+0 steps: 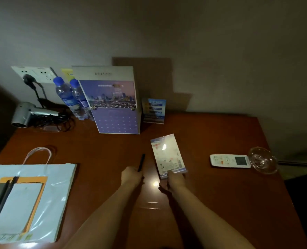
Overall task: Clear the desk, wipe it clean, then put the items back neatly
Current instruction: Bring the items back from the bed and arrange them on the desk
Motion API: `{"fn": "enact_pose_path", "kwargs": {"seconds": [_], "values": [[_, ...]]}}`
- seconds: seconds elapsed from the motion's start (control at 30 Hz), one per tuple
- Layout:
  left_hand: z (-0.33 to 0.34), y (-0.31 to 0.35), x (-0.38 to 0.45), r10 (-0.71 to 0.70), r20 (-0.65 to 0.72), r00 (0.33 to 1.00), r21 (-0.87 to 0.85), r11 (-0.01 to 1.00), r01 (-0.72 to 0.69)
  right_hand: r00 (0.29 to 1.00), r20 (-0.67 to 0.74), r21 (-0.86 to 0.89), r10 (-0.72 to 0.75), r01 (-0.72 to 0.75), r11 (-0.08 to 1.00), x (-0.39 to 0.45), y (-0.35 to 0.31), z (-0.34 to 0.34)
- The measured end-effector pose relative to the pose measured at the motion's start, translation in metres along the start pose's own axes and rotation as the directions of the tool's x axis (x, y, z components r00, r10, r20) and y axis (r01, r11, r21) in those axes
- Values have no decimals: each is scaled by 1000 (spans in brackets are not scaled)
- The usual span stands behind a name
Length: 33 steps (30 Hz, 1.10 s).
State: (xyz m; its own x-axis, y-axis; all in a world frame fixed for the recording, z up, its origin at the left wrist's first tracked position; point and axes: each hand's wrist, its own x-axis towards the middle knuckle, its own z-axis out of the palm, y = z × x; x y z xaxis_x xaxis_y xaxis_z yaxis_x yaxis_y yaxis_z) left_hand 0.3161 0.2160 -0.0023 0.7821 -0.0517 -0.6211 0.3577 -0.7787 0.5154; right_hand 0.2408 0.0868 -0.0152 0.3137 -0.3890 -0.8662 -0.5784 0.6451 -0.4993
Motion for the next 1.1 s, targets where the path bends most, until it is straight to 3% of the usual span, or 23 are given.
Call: {"fn": "enact_pose_path", "kwargs": {"seconds": [0.23,0.43,0.5,0.57,0.63,0.73,0.87,0.93,1.1], "values": [[-4,20,53,-2,26,1000,24,1000,2,1000,-17,-115,-11,9,993,36,-14,27],[1,25,82,19,68,997,82,996,-25,1000,-11,-75,-5,4,997,55,-26,40],[4,22,82,49,20,999,79,996,-50,1000,18,-101,-7,9,995,45,-27,37],[5,24,79,128,-51,991,86,989,-123,994,-34,-281,-106,93,955,39,-32,25],[6,33,75,224,-78,971,117,970,-214,937,-156,-472,-314,209,857,36,-41,7],[16,46,72,229,-51,972,113,968,-222,870,-267,-479,-414,253,840,42,-61,-11],[37,54,73,78,130,988,54,995,-86,964,-111,-467,-241,164,869,61,-82,-11],[44,55,71,67,178,982,63,995,-79,988,-25,-445,-155,128,886,66,-82,-11],[45,59,67,194,169,966,38,978,-203,967,62,-502,-247,244,830,61,-77,-20]]}}
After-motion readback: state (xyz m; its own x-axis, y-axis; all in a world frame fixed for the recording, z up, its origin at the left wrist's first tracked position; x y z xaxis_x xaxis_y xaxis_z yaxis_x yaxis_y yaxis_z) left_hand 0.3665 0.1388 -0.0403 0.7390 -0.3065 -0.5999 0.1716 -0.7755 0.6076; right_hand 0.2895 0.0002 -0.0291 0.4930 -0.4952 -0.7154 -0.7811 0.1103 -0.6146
